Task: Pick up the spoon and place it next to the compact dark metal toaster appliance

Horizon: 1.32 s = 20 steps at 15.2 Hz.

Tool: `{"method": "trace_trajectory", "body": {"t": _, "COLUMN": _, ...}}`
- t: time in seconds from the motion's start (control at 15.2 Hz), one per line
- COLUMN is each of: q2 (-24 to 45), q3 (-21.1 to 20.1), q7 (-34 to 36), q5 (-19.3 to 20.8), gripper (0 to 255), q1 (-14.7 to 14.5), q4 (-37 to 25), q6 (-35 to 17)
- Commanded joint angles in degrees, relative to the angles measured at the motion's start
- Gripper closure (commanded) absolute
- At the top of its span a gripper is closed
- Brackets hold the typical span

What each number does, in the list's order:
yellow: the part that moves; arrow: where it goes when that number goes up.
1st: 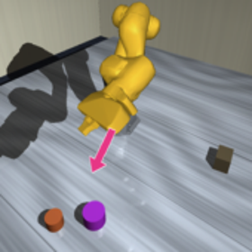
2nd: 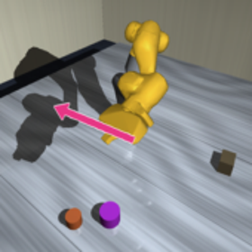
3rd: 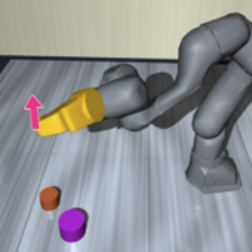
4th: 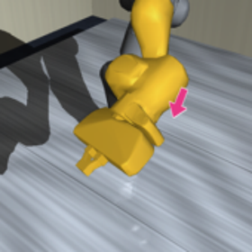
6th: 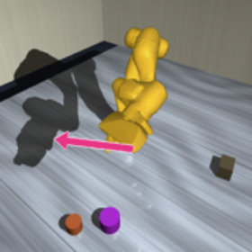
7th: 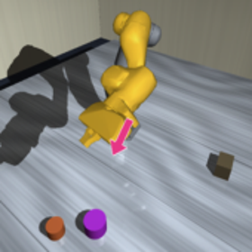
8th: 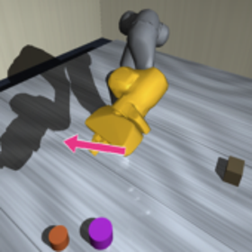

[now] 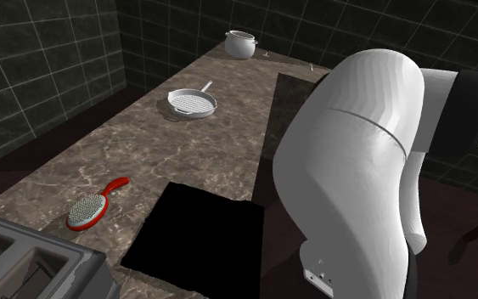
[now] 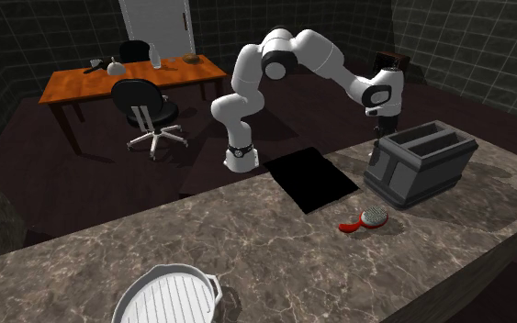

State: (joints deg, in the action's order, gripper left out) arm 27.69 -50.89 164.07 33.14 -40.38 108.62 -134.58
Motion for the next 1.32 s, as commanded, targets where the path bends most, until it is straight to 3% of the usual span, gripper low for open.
{"method": "trace_trajectory", "body": {"t": 0.0, "q2": 0.02, "q3": 0.01, "q7": 0.0, "q5": 0.02, "gripper": 255, "q1": -0.01, "q4": -0.02, "q6": -0.01}}
{"method": "trace_trajectory", "body": {"t": 0.13, "q2": 0.01, "q3": 0.01, "q7": 0.0, "q5": 0.01, "gripper": 255, "q1": 0.0, "q4": -0.01, "q6": 0.0}}
{"method": "trace_trajectory", "body": {"t": 0.2, "q2": 0.01, "q3": 0.01, "q7": 0.0, "q5": 0.01, "gripper": 0, "q1": 0.0, "q4": -0.01, "q6": 0.0}}
{"method": "trace_trajectory", "body": {"t": 0.53, "q2": 0.01, "q3": 0.01, "q7": 0.0, "q5": 0.01, "gripper": 0, "q1": 0.0, "q4": -0.01, "q6": 0.0}}
{"method": "trace_trajectory", "body": {"t": 0.79, "q2": -5.58, "q3": -4.73, "q7": -3.51, "q5": -5.86, "gripper": 0, "q1": 4.28, "q4": 0.15, "q6": 3.85}}
{"method": "trace_trajectory", "body": {"t": 1.25, "q2": -5.58, "q3": -4.72, "q7": -3.51, "q5": -5.86, "gripper": 0, "q1": 4.27, "q4": 0.15, "q6": 3.85}}
